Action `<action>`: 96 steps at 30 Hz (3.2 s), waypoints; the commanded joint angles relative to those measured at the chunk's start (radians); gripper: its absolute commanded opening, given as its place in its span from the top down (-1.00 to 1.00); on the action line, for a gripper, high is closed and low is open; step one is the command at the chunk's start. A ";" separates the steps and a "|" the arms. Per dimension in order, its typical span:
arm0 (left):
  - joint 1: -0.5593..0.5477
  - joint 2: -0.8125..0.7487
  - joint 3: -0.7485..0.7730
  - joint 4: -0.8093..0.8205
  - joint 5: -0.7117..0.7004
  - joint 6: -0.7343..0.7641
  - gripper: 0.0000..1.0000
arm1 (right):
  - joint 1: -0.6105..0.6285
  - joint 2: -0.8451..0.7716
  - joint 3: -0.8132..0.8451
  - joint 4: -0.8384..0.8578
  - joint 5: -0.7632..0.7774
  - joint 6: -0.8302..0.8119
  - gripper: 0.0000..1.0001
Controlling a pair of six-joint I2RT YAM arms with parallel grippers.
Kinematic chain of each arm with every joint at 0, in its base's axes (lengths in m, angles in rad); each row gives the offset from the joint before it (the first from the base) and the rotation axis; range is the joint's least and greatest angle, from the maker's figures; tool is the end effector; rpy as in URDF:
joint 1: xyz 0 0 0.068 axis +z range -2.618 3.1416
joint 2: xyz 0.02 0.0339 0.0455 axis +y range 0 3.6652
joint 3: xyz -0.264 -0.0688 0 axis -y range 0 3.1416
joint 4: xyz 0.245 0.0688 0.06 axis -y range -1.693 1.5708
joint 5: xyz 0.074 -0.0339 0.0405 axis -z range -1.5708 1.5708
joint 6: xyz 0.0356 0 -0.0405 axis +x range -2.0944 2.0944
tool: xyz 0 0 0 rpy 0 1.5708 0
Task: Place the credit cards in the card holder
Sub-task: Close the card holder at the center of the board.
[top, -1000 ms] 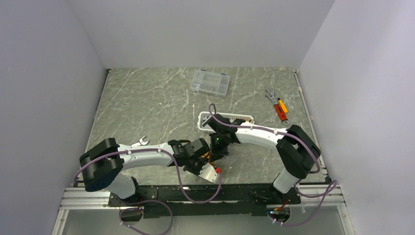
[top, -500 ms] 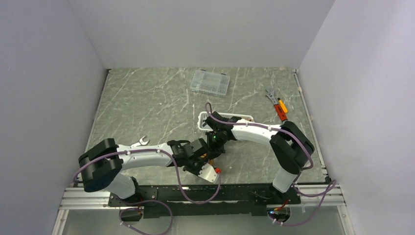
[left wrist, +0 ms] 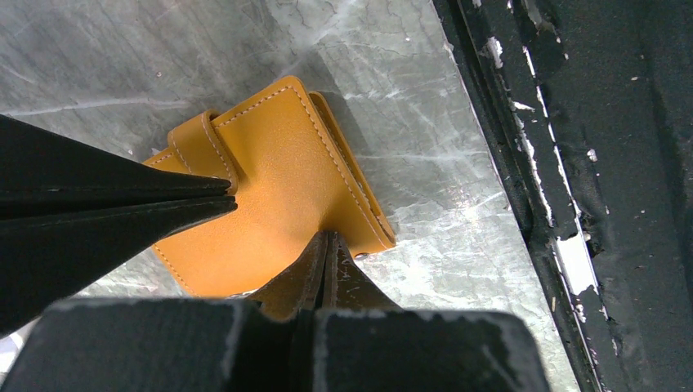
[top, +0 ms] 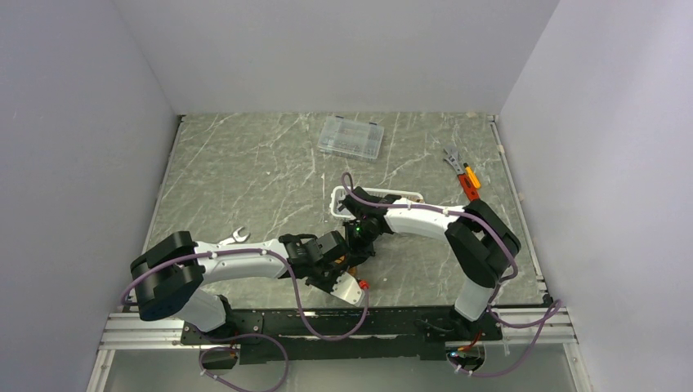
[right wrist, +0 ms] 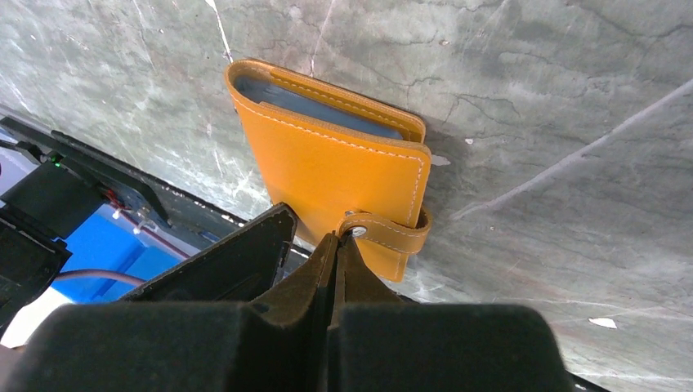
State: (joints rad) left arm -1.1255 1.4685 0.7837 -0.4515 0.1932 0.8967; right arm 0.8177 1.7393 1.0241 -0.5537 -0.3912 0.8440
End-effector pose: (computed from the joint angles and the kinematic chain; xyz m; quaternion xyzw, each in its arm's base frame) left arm 0.1087 -0.2436 0.1688 0.8347 0.4984 -0.1181 0.2024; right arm 0.2092 0.2430 0.1563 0.0165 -0.9701 -0.2385 0.0424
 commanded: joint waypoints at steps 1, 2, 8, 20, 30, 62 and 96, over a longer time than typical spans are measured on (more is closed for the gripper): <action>-0.003 -0.013 -0.021 -0.024 -0.014 0.005 1.00 | -0.001 0.026 0.007 0.000 0.007 -0.015 1.00; -0.003 -0.013 -0.021 -0.024 -0.014 0.005 1.00 | -0.002 0.027 0.004 0.002 0.006 -0.013 1.00; -0.003 -0.012 -0.020 -0.028 -0.010 0.011 1.00 | -0.002 0.017 -0.014 0.014 0.026 0.003 1.00; -0.003 -0.025 -0.030 -0.035 -0.011 0.020 1.00 | -0.005 0.032 -0.024 0.066 0.052 0.041 1.00; -0.003 -0.023 -0.032 -0.032 -0.011 0.026 1.00 | -0.007 0.049 -0.035 0.089 0.037 0.050 1.00; 0.000 -0.090 -0.031 -0.068 -0.025 0.041 1.00 | -0.052 0.039 -0.054 0.019 0.060 -0.002 1.00; 0.121 -0.133 -0.007 0.039 0.148 0.075 1.00 | 0.015 -0.053 -0.208 0.238 0.140 0.062 1.00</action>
State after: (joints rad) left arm -1.0058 1.3102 0.7391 -0.4931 0.2657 0.9478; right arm 0.8394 1.6646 0.8566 -0.3050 -0.3489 0.9134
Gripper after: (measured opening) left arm 0.008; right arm 0.007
